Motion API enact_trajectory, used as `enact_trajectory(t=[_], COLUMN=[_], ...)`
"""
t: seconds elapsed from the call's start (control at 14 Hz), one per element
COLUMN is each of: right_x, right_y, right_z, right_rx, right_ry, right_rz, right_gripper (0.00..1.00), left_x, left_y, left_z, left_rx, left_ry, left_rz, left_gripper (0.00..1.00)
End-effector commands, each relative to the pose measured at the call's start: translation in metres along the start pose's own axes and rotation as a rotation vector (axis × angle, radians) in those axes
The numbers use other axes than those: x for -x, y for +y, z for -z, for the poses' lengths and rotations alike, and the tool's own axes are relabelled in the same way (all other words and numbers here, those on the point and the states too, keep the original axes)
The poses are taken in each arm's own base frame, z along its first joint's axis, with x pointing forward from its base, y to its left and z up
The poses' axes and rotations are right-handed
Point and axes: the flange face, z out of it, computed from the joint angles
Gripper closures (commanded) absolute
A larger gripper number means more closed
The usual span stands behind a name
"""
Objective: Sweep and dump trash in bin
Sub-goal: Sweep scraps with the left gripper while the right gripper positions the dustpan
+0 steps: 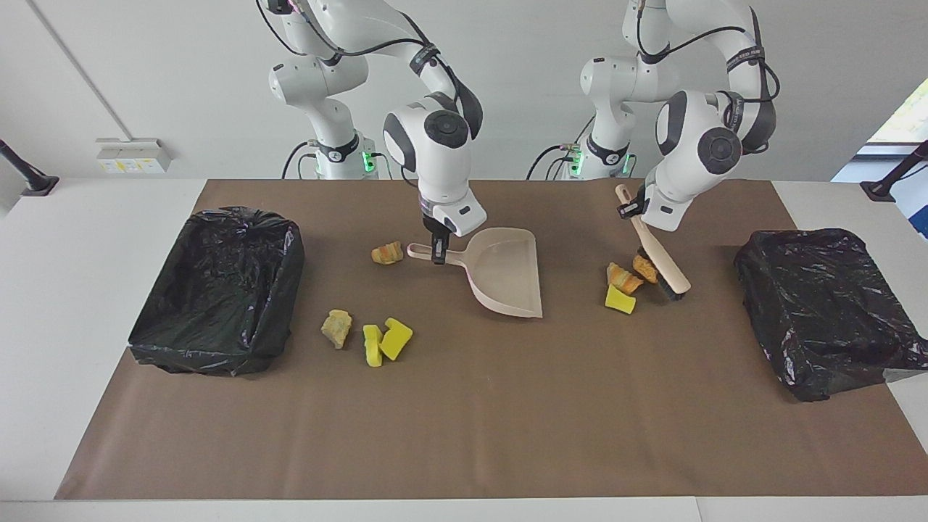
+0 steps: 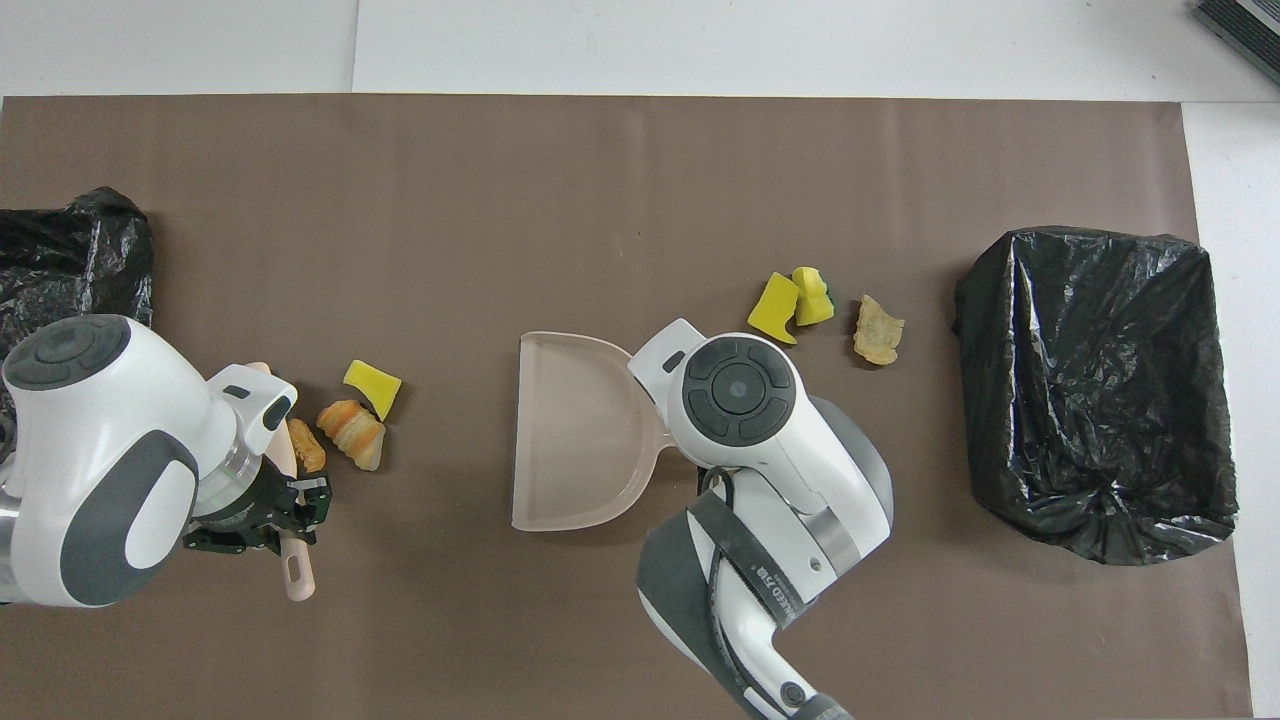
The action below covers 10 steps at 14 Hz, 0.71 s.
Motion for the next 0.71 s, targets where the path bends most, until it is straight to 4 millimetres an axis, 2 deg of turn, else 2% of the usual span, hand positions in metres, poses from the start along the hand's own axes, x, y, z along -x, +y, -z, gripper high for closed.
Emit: enact_trajectory(t=[0.0, 0.07, 0.14, 0.29, 0.43, 0.5, 0.64], right_x=[-0.007, -0.013, -0.016, -0.02, -0.027, -0.042, -0.04], right_y=[-0.009, -0.012, -0.012, -0.016, -0.022, -0.037, -0.036], right_z=[-0.014, -0.017, -0.022, -0.022, -0.023, -0.022, -0.023], right_rx=[0.019, 0.024, 0.022, 0.021, 0.021, 0.019, 0.013], right_ry=[-0.032, -0.03, -0.031, -0.032, -0.034, -0.043, -0.05], right_rz=[0.008, -0.004, -0.011, -0.002, -0.026, -0.017, -0.023], right_gripper=[1.0, 1.0, 1.0, 1.0, 1.0, 1.0, 1.0], left_x=[0.0, -0.006, -0.023, -0.026, -0.025, -0.024, -0.023], left_y=[-0.006, -0.004, -0.013, -0.032, -0.042, -0.044, -0.051], left_z=[0.0, 0.01, 0.022, 0.033, 0.031, 0.027, 0.007], left_rx=[-0.011, -0.004, -0.021, -0.07, -0.086, -0.085, -0.083], left_ry=[0.072, 0.09, 0.094, 0.092, 0.068, 0.069, 0.06], left_rz=[-0.055, -0.055, -0.034, -0.019, -0.044, -0.078, -0.203], left_gripper=[1.0, 1.0, 1.0, 1.0, 1.0, 1.0, 1.0])
